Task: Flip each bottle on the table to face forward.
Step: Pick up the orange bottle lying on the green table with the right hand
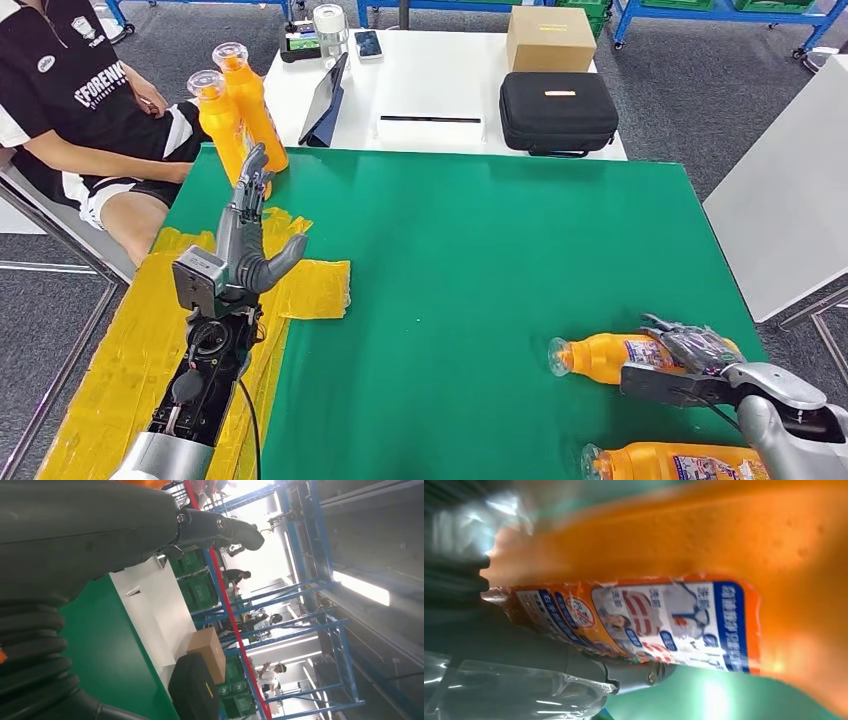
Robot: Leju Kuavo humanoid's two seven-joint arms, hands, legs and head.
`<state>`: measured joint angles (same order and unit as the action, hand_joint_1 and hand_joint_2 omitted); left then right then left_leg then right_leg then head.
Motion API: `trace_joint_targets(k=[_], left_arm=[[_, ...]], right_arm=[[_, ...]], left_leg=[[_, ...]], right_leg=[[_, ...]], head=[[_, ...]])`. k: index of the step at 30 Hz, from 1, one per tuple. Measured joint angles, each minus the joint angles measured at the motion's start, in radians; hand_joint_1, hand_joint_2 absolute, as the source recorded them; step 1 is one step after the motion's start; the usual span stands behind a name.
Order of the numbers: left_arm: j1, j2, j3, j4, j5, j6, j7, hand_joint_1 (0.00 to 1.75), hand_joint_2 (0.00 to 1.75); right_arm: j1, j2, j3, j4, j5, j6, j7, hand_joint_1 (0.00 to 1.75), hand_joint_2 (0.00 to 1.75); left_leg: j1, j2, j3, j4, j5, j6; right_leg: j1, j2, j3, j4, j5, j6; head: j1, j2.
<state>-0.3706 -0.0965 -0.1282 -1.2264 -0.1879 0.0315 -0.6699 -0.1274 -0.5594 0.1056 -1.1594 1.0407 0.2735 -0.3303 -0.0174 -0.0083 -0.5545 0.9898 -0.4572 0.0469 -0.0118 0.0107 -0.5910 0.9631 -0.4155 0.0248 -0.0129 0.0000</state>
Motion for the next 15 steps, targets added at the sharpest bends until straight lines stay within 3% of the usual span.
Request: trace_joint_targets(k=[15], left_arm=[[-0.011,0.001,0.0,0.024,0.019,-0.007,-0.006,0.0,1.75]], right_arm=[[0.034,-0.064,0.03,-0.036,-0.03,0.025,0.022,1.75,1.75]], left_leg=[[0.0,0.0,0.001,0.0,0.0,0.0]], right_leg=[[0.0,0.0,0.001,0.0,0.0,0.0]], head=[[0.0,0.0]])
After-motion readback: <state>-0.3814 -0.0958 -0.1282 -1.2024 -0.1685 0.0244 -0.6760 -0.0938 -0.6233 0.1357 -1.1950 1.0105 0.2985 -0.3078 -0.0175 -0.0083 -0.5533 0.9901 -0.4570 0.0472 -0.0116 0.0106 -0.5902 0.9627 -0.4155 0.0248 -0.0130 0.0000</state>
